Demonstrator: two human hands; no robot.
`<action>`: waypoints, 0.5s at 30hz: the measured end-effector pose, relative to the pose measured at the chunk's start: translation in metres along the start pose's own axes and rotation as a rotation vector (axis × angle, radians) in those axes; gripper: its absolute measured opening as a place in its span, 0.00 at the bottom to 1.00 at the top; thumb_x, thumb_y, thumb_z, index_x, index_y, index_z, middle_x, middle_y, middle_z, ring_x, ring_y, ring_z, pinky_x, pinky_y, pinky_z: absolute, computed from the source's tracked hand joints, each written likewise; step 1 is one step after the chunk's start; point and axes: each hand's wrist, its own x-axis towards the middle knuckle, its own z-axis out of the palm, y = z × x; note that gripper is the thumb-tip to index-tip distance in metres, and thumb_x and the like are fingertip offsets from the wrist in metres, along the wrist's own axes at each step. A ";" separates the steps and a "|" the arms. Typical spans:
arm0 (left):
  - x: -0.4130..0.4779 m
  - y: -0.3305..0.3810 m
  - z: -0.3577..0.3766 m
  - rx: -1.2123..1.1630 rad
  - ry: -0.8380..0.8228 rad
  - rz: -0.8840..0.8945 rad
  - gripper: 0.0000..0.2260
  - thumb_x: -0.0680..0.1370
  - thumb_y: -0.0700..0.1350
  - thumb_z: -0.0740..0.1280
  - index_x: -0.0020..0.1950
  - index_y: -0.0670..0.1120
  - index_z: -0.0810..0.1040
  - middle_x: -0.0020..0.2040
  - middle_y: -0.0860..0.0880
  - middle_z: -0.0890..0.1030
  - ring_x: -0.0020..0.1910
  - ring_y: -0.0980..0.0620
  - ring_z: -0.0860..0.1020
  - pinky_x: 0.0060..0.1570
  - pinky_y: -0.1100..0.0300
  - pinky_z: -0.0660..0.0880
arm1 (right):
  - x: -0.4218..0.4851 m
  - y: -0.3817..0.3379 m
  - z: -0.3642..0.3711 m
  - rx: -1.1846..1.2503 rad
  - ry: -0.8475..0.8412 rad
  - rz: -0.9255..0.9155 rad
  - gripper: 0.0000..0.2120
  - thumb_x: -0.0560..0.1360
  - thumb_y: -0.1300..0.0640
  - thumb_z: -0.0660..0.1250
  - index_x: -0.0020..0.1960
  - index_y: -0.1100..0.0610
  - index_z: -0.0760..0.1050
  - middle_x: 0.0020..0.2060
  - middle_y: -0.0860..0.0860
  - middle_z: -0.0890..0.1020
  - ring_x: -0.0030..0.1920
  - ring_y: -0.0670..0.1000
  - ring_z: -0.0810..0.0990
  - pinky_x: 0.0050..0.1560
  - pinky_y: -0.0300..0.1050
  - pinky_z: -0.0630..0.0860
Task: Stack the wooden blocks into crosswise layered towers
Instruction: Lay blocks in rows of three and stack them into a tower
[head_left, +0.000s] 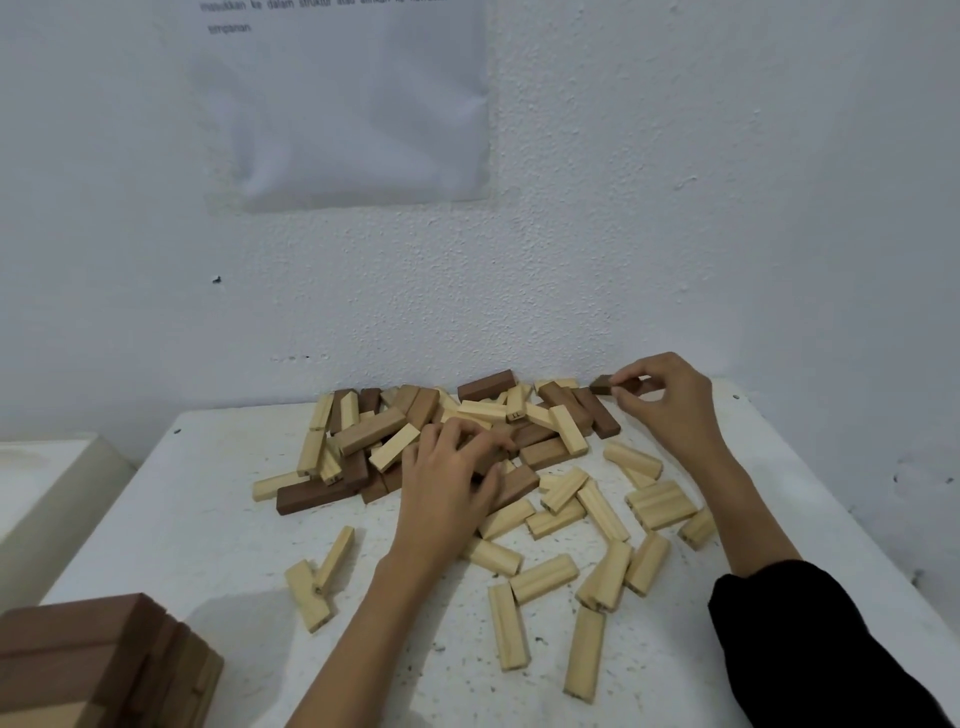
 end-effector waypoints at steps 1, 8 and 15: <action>0.000 0.000 0.000 0.001 -0.002 -0.002 0.10 0.75 0.47 0.67 0.55 0.59 0.78 0.53 0.56 0.74 0.54 0.53 0.68 0.51 0.57 0.62 | -0.001 -0.001 0.006 -0.010 0.001 -0.016 0.10 0.67 0.69 0.71 0.40 0.55 0.80 0.43 0.52 0.77 0.38 0.45 0.78 0.43 0.25 0.71; 0.000 0.000 -0.001 -0.006 -0.003 0.003 0.10 0.75 0.47 0.67 0.55 0.58 0.78 0.54 0.56 0.74 0.55 0.53 0.68 0.52 0.57 0.61 | -0.007 -0.005 0.027 -0.007 0.097 -0.056 0.08 0.68 0.71 0.68 0.42 0.61 0.81 0.45 0.53 0.75 0.40 0.44 0.77 0.44 0.25 0.72; 0.000 0.000 -0.003 -0.003 -0.017 0.007 0.09 0.76 0.49 0.66 0.56 0.58 0.78 0.55 0.56 0.74 0.56 0.53 0.68 0.52 0.58 0.60 | -0.008 -0.003 0.023 -0.062 -0.273 0.020 0.23 0.65 0.61 0.77 0.59 0.60 0.78 0.61 0.54 0.71 0.60 0.50 0.73 0.58 0.40 0.71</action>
